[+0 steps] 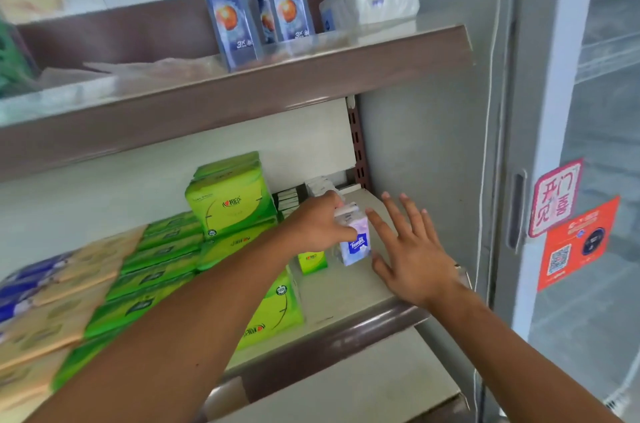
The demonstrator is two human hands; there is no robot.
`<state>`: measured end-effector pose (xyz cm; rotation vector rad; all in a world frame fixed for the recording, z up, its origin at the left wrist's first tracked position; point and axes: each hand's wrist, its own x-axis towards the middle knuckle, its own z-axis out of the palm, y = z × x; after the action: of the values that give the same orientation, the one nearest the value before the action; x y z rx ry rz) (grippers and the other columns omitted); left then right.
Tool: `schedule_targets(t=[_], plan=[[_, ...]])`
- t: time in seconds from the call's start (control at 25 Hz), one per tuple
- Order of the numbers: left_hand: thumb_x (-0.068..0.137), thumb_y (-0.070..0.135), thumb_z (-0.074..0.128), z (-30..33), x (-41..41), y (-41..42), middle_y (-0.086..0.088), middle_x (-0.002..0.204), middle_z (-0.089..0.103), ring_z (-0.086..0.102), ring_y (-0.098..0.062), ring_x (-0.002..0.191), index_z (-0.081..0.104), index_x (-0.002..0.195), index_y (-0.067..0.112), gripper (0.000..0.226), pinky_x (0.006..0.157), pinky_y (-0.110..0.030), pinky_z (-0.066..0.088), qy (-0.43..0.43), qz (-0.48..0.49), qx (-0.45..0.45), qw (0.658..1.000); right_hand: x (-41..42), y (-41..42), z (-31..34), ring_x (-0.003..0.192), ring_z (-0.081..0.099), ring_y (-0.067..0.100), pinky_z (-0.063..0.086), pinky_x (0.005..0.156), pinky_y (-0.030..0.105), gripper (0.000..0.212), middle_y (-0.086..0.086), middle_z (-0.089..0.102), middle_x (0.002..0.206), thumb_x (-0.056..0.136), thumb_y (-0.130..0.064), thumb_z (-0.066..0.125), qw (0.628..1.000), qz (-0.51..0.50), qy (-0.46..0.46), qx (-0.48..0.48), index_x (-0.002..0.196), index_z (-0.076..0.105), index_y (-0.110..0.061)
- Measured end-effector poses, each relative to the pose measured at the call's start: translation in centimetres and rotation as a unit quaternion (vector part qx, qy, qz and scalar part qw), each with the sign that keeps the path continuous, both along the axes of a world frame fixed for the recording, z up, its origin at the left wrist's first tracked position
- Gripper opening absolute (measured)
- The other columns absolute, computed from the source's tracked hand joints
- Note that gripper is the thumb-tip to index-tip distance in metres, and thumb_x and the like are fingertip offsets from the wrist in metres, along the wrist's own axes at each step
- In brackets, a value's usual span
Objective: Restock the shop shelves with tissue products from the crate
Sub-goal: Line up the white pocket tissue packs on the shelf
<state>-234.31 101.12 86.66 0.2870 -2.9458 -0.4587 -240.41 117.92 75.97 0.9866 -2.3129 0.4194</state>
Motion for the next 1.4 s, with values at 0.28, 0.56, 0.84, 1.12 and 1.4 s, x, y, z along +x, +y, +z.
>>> schedule_targets(t=[0.28,0.56,0.84,1.12,1.4], plan=[[0.079,0.032,0.072,-1.2,-4.0,-1.2,-0.005,0.118,0.058,0.057,-0.021,0.101,0.047,0.126,0.018,0.055,0.081,-0.031,0.047,-0.077,-0.012,-0.026,0.997,-1.0,-0.2,-0.8,0.147,0.008,0.031,0.018,0.115,0.054,0.073,0.01,0.015,0.161,0.084,-0.035,0.036,1.0,0.007,-0.03,-0.004,0.152,0.022,-0.015],[0.083,0.029,0.07,-1.9,-4.2,-3.0,-0.013,0.133,0.049,0.051,-0.028,0.119,0.04,0.142,0.013,0.068,0.094,-0.033,0.045,-0.078,-0.026,-0.122,0.989,-1.4,-0.2,-0.9,0.148,0.001,0.027,0.004,0.117,0.048,0.073,0.005,0.004,0.162,0.088,-0.043,0.029,0.998,0.025,-0.052,0.005,0.154,0.01,-0.02],[0.087,0.036,0.065,-2.0,-4.1,-3.0,-0.013,0.134,0.048,0.051,-0.031,0.12,0.045,0.143,0.019,0.061,0.095,-0.037,0.046,-0.071,-0.045,-0.218,0.972,-1.5,-0.2,-0.9,0.147,0.006,0.027,0.009,0.117,0.05,0.073,0.006,0.011,0.162,0.087,-0.044,0.031,0.997,0.028,-0.067,-0.001,0.153,0.014,-0.02],[0.094,0.035,0.057,-2.8,-4.0,-1.6,-0.011,0.122,0.062,0.06,-0.032,0.109,0.055,0.126,0.016,0.038,0.08,-0.036,0.049,-0.025,-0.019,-0.307,0.951,-1.4,-0.2,-1.0,0.146,0.009,0.027,0.011,0.115,0.049,0.07,0.006,0.017,0.16,0.087,-0.045,0.031,0.998,0.02,-0.064,-0.001,0.152,0.019,-0.019],[0.093,0.026,0.052,-3.1,-4.2,-0.6,-0.013,0.117,0.061,0.058,-0.032,0.108,0.054,0.118,0.009,0.031,0.071,-0.034,0.042,-0.017,0.01,-0.304,0.952,-1.2,-0.1,-0.8,0.146,0.009,0.027,0.009,0.116,0.049,0.071,0.004,0.016,0.16,0.087,-0.045,0.031,0.997,0.021,-0.074,0.008,0.152,0.02,-0.019]])
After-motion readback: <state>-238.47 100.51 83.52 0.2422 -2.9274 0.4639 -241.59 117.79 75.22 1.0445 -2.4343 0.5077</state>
